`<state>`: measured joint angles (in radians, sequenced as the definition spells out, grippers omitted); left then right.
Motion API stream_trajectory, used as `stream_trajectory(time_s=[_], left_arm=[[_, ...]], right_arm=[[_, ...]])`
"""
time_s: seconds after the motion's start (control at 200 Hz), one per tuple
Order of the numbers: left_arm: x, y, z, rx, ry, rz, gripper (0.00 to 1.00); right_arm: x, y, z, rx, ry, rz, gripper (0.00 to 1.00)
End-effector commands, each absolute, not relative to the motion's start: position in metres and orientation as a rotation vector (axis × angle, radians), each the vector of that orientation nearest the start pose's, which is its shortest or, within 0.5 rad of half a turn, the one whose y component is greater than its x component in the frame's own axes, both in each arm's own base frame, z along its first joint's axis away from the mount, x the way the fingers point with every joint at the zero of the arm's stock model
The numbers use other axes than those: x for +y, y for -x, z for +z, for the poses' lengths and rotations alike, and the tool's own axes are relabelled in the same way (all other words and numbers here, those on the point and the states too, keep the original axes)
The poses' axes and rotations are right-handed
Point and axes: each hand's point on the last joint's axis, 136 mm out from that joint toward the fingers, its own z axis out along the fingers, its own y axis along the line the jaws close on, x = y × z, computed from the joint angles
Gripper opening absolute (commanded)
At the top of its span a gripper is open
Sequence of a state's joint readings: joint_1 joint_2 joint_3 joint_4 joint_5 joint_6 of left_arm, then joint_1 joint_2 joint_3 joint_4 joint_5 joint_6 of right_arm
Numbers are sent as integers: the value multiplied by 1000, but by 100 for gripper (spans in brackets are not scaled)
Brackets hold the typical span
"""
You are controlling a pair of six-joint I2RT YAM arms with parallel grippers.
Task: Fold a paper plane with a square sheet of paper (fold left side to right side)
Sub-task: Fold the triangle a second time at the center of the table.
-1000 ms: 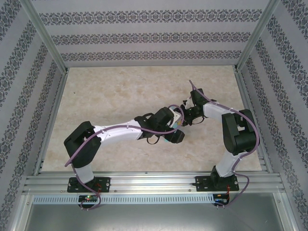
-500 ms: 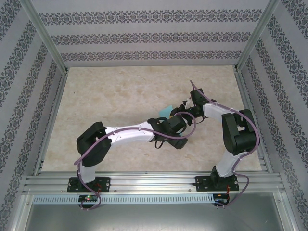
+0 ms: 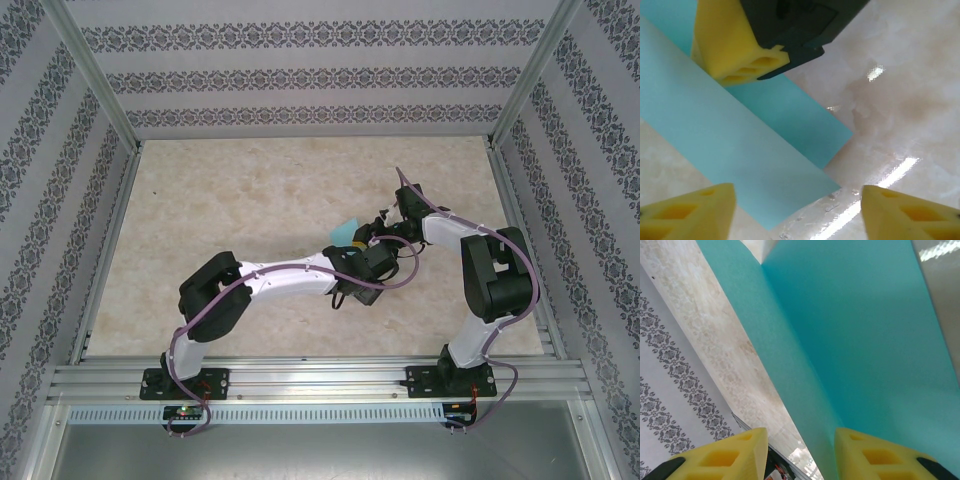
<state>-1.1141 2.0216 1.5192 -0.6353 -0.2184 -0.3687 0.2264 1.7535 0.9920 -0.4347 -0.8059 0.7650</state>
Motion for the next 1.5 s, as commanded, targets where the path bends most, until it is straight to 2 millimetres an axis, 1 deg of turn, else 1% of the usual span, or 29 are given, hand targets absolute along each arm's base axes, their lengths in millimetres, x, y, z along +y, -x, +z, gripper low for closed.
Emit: stream_trajectory(time_s=[0.0,0.115,0.2,0.325,0.5,0.59,0.724,0.794,0.999,1.054,1.114,1.199,1.279,1.374,1.494], left_arm=[[-417,-244,76,2481,-923,-180,57],[-418,-242,81,2463,-916,-217,41],[-418,-241,83,2457,-915,-233,32],[-420,-240,85,2454,-916,-249,22],[-419,-241,88,2445,-906,-270,13],[-419,-241,90,2442,-901,-281,10],[-419,-241,92,2445,-886,-330,3],[-417,-241,92,2454,-874,-369,1],[-416,-242,93,2468,-834,-535,0],[-414,-244,94,2472,-815,-586,0],[-412,-246,95,2476,-786,-645,0],[-409,-250,94,2482,-753,-731,0],[-407,-254,95,2479,-721,-822,0],[-401,-258,92,2496,-695,-860,0],[-392,-265,86,2520,-676,-879,0]], right_arm=[[197,-318,68,2859,-549,1336,40],[195,-318,66,2866,-543,1314,40],[194,-316,64,2880,-539,1297,40],[192,-315,61,2890,-536,1274,40],[192,-316,61,2890,-531,1271,40],[192,-316,61,2890,-529,1270,40],[190,-321,68,2865,-505,1259,41],[186,-327,75,2819,-490,1246,43],[169,-346,114,2634,-425,1207,64],[162,-347,122,2599,-426,1186,69],[154,-348,128,2568,-433,1162,73],[144,-343,131,2547,-438,1131,74],[140,-335,130,2549,-428,1098,74],[139,-323,124,2561,-421,1099,71],[137,-305,109,2606,-438,1087,67]])
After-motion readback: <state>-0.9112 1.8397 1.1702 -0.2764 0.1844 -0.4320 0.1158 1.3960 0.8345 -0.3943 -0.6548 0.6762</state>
